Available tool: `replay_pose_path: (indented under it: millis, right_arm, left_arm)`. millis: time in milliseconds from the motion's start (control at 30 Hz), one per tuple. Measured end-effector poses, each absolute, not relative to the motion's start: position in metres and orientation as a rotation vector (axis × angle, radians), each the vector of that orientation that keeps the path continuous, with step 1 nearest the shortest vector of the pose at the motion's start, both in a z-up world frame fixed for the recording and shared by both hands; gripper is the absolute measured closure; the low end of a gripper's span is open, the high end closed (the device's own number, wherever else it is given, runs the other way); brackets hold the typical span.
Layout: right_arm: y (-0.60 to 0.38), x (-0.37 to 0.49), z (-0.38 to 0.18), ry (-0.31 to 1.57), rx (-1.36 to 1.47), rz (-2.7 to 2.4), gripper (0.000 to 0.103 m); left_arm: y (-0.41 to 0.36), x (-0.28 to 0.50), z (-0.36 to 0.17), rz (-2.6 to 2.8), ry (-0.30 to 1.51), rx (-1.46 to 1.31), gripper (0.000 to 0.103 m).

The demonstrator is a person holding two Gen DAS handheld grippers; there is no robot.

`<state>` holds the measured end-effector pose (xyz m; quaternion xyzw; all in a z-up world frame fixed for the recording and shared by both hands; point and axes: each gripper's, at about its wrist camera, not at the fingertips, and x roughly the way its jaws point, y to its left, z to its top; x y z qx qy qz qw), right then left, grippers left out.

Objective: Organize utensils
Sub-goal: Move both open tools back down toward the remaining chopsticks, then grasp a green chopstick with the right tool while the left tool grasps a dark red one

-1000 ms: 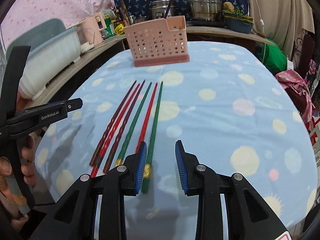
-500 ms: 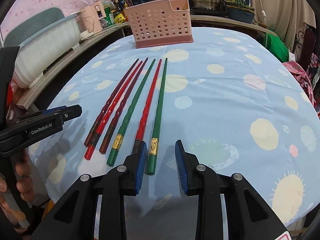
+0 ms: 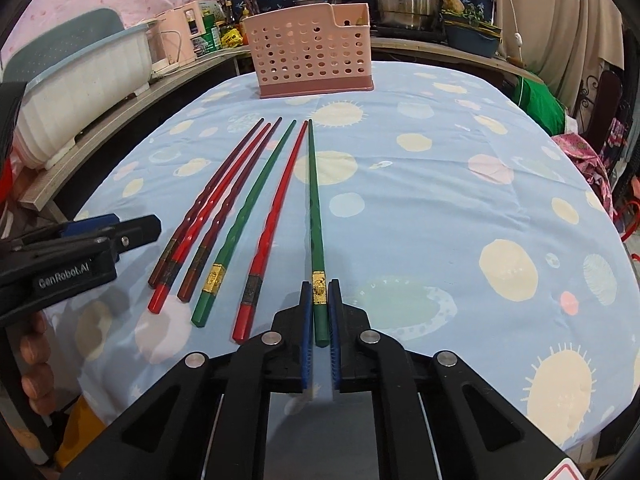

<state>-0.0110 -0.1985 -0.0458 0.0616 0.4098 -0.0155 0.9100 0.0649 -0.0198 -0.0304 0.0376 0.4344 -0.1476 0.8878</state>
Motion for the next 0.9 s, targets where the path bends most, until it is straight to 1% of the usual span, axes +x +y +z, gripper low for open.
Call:
replay_pose_path:
  millis: [367,500,600,667,733,767,833,900]
  right_arm:
    - [-0.198,-0.011,-0.046,0.843,0.141,-0.030,0.096]
    - [-0.200,-0.011,-0.046,0.843,0.144,-0.029,0.096]
    - [-0.200,-0.011,-0.046,0.844,0.145,-0.030,0.096]
    - [-0.200,-0.011,-0.046,0.844,0.146,-0.030,0.096]
    - [-0.200,-0.011,-0.046,0.845,0.143,-0.030,0.096]
    - [-0.200,-0.011,-0.045,0.844,0.143,-0.030,0.096]
    - [-0.200,-0.011,-0.045,0.846,0.143,-0.030,0.096]
    - [-0.200,-0.011,-0.045,0.845,0.143,-0.029,0.096]
  left_arm:
    - [-0.029,0.067,-0.042,-0.296,0.925,0.092,0.046]
    - [-0.029,0.068,-0.046,-0.286,0.938,0.109,0.051]
    - [-0.030,0.067,-0.047,-0.279,0.933,0.122,0.051]
    - [-0.030,0.066,-0.047,-0.276,0.931,0.122,0.056]
    - [-0.030,0.067,-0.046,-0.274,0.929,0.126,0.069]
    - [-0.029,0.067,-0.046,-0.275,0.930,0.125,0.073]
    - [-0.028,0.068,-0.045,-0.279,0.935,0.117,0.087]
    - [-0.027,0.069,-0.045,-0.281,0.940,0.113,0.094]
